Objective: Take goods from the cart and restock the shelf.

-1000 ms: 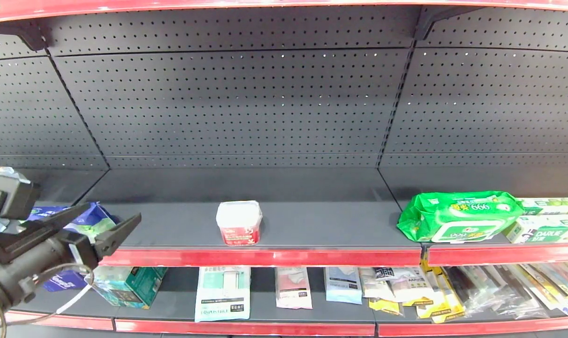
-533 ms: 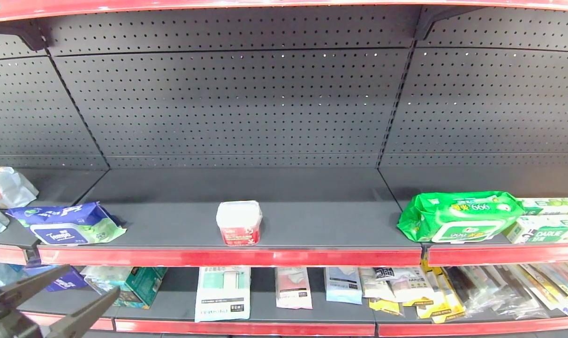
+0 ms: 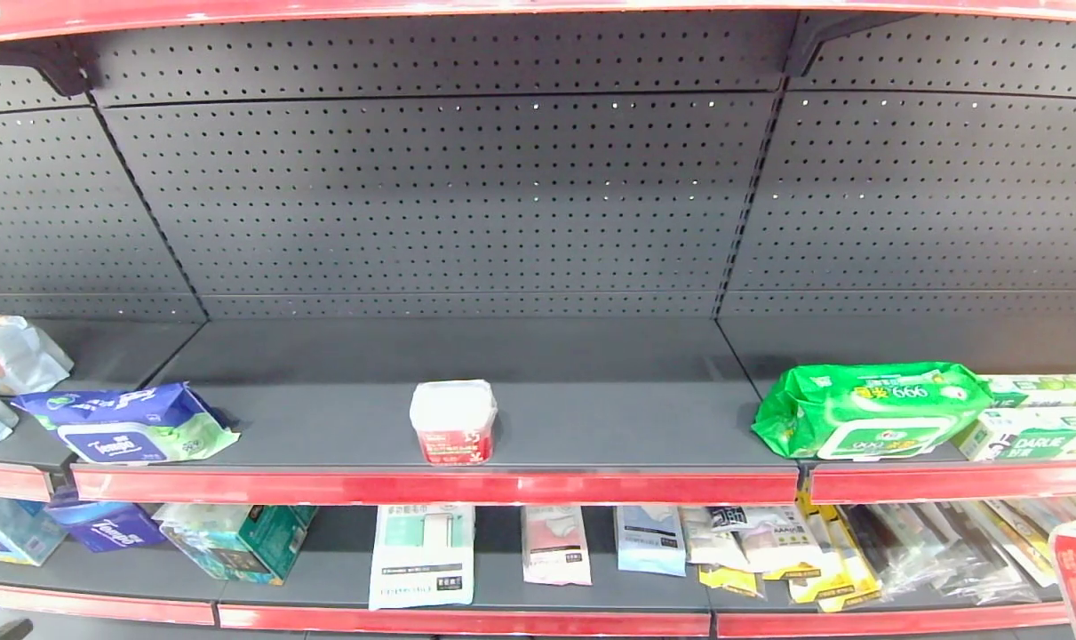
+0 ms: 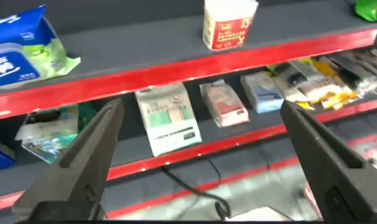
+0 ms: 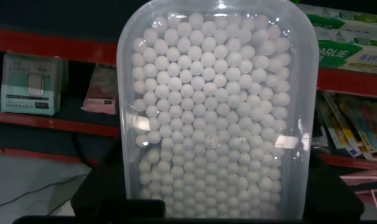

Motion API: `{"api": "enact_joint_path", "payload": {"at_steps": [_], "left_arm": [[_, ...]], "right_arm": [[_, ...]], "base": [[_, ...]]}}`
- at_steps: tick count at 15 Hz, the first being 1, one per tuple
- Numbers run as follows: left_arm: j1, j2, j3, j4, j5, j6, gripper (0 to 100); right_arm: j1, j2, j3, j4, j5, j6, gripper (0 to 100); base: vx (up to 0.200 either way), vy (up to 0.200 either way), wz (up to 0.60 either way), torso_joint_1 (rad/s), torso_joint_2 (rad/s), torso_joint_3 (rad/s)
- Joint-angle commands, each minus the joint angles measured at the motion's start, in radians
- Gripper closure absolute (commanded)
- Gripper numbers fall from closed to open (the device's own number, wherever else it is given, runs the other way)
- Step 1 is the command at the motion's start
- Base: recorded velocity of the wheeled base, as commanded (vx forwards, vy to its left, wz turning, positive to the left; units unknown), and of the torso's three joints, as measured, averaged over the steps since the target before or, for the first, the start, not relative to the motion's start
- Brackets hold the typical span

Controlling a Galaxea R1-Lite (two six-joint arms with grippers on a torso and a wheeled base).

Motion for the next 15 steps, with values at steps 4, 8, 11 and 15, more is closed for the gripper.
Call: {"api": "enact_joint_path", "payload": {"at_steps": [4,8,11,15], "left_arm": [[0.002,-0.214,0.094,0.018,0.120,-0.006,0],[0.065,-0.318,0.098,0.011,0.259,-0.009,0],[0.068,-0.318,0.129,-0.037,0.327,-0.031,0],[0.068,-0.318,0.127,-0.002,0.295,-0.023,0]], "right_arm": [[-0.001,0.068,-0.010,-0.046,0.003,0.000,100],[-0.001,0.076,-0.010,-0.062,0.003,0.000,100],[-0.001,0.068,-0.001,-0.060,0.003,0.000,100],[0.006,0.077,-0.033,-0.063,0.012,-0.011,100]], "base": [[0.000,0.000,0.00,0.000,0.00,0.000],[0.000,0.000,0.45,0.005,0.00,0.002],[0.000,0.000,0.60,0.009,0.00,0.001],[0.000,0.000,0.45,0.002,0.00,0.003]]}}
